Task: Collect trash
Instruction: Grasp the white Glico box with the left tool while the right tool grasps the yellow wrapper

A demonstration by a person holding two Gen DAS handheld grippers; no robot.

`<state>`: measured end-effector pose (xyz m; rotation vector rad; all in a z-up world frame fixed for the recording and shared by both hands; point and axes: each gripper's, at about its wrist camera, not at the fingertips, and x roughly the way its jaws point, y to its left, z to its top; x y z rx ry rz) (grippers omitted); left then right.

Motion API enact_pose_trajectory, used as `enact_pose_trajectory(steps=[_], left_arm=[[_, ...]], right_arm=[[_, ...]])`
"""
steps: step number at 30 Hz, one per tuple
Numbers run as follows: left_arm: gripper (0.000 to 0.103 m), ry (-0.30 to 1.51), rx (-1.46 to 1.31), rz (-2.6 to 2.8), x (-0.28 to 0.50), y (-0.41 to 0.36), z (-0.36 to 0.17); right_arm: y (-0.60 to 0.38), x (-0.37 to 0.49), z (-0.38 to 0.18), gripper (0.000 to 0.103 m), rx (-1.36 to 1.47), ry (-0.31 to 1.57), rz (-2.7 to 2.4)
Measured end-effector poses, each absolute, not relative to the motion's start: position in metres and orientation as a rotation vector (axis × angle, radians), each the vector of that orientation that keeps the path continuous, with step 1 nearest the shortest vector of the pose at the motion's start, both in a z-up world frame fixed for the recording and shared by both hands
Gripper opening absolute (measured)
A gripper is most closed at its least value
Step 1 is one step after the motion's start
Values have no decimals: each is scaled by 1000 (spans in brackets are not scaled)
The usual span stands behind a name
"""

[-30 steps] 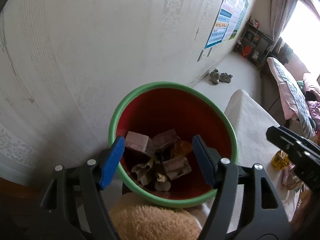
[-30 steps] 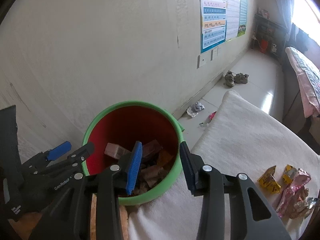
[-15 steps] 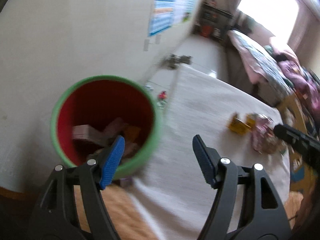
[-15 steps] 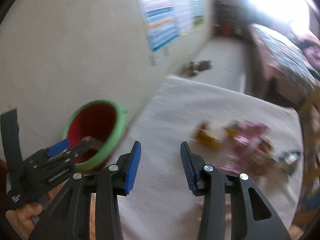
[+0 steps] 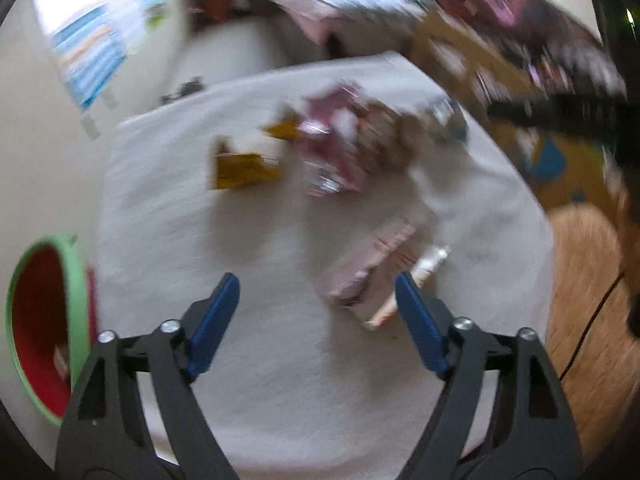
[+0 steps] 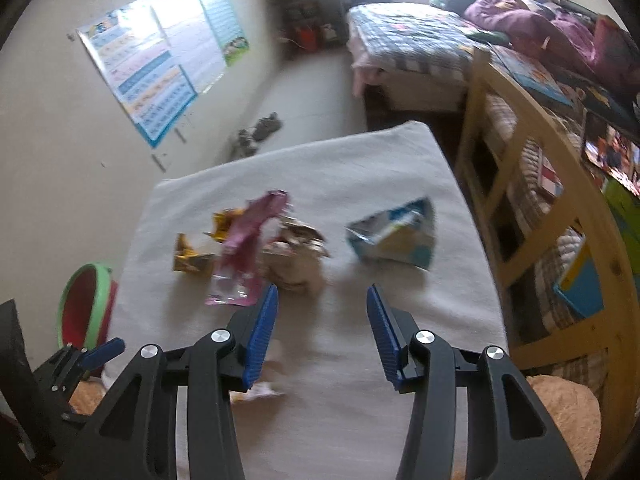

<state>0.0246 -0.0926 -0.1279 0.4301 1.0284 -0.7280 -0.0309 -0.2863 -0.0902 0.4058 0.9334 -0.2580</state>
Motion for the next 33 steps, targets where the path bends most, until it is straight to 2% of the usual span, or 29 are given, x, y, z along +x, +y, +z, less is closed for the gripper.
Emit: enact_pose_trajectory(steps=[7,8,9,10,12,14,16,24,30,31,33], left_arm=[[79,1118,551,-764,25,-150,-168],[77,1134,561,-767,24,-155,-173],[71,1155,567,-769,23,-158,-180],[55,1166,568,-769,22,-160,-182],[46,1188,533,-781,22,-158,-184],[27,1219,486,-794,21,-155,-184],[22,1234,438,-784,22,-146,-179],[22,1214,223,-539,26,-51,-154],[23,1242,75,-378,36,11,-168],[28,1252,52,-373,38,16,-169],[45,1255,22,-387,39,18,-168]], right_arm=[[-309,-39,-100,46,470,940,-283],[-310,-39,-100,46,475,940,-283],[-312,-39,-101,46,480,940,-284],[-312,-39,-102,46,482,940,-284],[-312,-39,-104,47,486,944,-277],[-309,-35,-104,47,479,947,-255],[-300,-27,-101,47,455,946,-225],[-241,26,-82,46,293,923,-26],[-179,83,-108,45,107,1003,118],[-170,92,-115,45,77,1017,130],[-151,106,-129,45,0,1038,151]])
